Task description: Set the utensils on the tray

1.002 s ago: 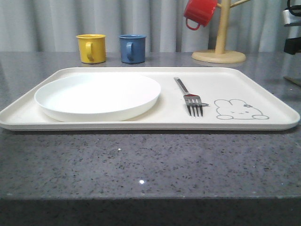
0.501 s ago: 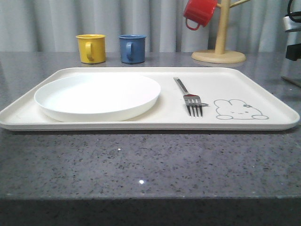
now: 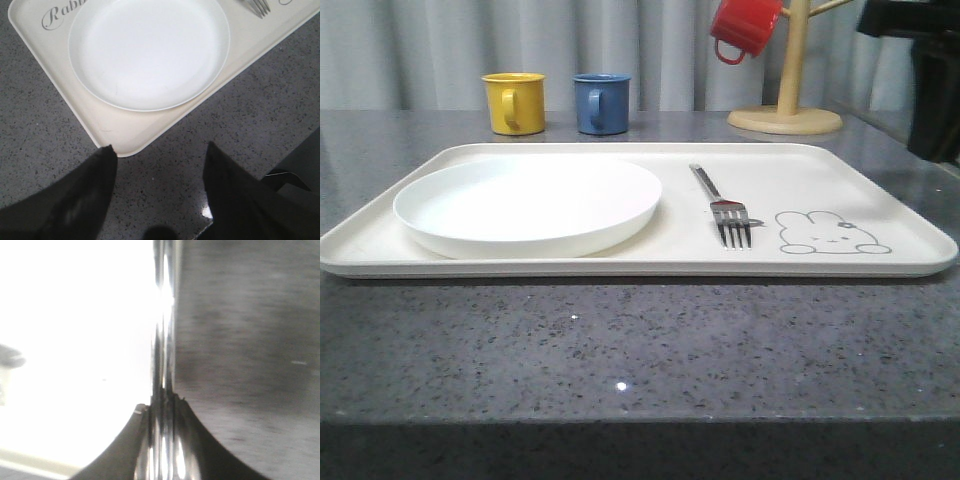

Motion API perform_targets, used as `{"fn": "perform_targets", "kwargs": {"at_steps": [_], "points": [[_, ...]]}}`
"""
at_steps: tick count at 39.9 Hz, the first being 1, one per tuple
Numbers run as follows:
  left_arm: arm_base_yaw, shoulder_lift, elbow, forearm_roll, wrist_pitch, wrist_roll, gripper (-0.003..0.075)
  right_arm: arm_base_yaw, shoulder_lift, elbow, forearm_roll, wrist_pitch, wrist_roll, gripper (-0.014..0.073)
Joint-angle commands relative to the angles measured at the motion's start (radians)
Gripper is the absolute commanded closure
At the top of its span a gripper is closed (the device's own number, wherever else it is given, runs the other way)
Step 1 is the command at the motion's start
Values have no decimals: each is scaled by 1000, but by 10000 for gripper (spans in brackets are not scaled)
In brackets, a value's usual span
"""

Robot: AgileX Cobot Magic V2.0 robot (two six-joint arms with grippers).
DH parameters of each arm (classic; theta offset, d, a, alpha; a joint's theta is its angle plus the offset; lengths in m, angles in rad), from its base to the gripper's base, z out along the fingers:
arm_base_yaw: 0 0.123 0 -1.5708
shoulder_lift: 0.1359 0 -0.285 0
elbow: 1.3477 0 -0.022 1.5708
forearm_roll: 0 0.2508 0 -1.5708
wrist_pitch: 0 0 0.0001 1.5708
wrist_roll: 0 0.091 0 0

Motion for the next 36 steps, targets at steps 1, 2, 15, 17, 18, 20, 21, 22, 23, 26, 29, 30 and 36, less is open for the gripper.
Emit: {"fn": "perform_targets", "kwargs": {"at_steps": [1,2,15,17,18,20,21,22,23,26,29,30,36], "points": [[-8,-10,-26,2,-60,-10,332,66,-42,-22,54,-44,22,547],[-8,-10,-26,2,-60,-10,332,78,-39,-22,62,-53,45,547],[-8,-10,-26,2,-60,-10,332,143,47,-22,99,-179,207,547],[-8,-10,-26,2,-60,-10,332,143,57,-22,110,-188,207,547],[-8,-10,-26,2,-60,-10,332,143,62,-22,111,-193,207,547],[-8,-10,-26,2,-60,-10,332,143,71,-22,112,-200,207,547],[-8,-10,-26,2,-60,-10,332,143,75,-22,112,-202,207,547],[-8,-10,-26,2,-60,-10,332,143,80,-22,112,-203,207,546],[-8,-10,-26,2,-60,-10,332,143,84,-22,112,-203,207,545],[-8,-10,-26,2,-60,-10,332,143,99,-22,113,-199,207,530],[-8,-10,-26,2,-60,-10,332,143,110,-22,113,-192,207,484],[-8,-10,-26,2,-60,-10,332,143,111,-22,114,-191,207,464],[-8,-10,-26,2,-60,-10,332,143,100,-22,104,-191,204,319]]}}
